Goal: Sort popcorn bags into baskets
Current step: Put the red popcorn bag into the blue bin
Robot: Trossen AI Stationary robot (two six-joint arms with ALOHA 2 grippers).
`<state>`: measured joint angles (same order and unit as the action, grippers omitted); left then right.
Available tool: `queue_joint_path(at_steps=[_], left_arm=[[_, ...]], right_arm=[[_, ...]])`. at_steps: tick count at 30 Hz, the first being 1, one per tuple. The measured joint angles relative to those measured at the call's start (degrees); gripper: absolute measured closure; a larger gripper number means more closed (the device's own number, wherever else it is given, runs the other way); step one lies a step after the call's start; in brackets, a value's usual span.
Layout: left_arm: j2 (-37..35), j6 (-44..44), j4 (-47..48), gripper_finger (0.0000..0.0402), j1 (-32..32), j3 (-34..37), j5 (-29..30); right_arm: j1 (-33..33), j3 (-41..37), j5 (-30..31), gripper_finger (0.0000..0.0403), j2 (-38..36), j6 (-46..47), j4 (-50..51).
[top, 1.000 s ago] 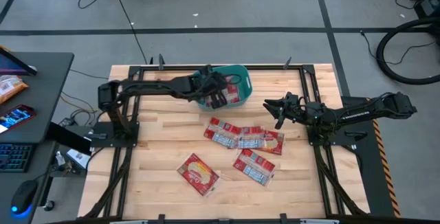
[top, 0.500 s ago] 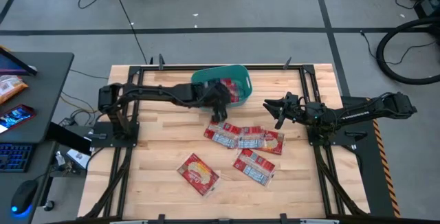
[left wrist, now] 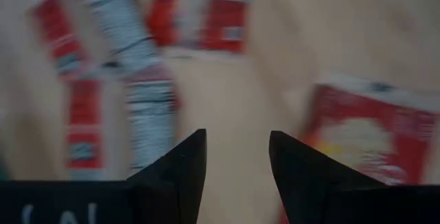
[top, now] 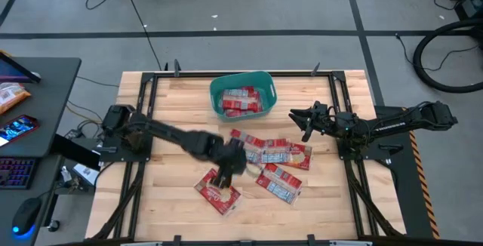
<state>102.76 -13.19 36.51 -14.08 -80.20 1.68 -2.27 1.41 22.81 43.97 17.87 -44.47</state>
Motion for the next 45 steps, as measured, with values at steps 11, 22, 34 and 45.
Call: queue_joint_path(at_steps=[11, 22, 34, 45], left_arm=[[2.01, 11.28, 3.84, 0.0237, -10.99, -0.03, 3.44], [6.75, 14.06, 10.65, 0.0237, -16.91, 0.00, 4.01], [12.97, 12.53, 13.50, 0.0237, -17.57, -0.12, 2.87], [13.87, 25.08, 18.14, 0.0237, -10.18, -0.04, 8.39]], right_arm=[[-0.01, -0.01, 0.00, 0.0288, 0.00, 0.00, 0.04], [-0.01, -0.02, 0.00, 0.0288, 0.35, 0.00, 0.31], [-0.01, -0.02, 0.00, 0.0288, 0.50, 0.00, -0.02], [-0.01, -0.02, 0.00, 0.0288, 0.50, 0.00, -0.03]])
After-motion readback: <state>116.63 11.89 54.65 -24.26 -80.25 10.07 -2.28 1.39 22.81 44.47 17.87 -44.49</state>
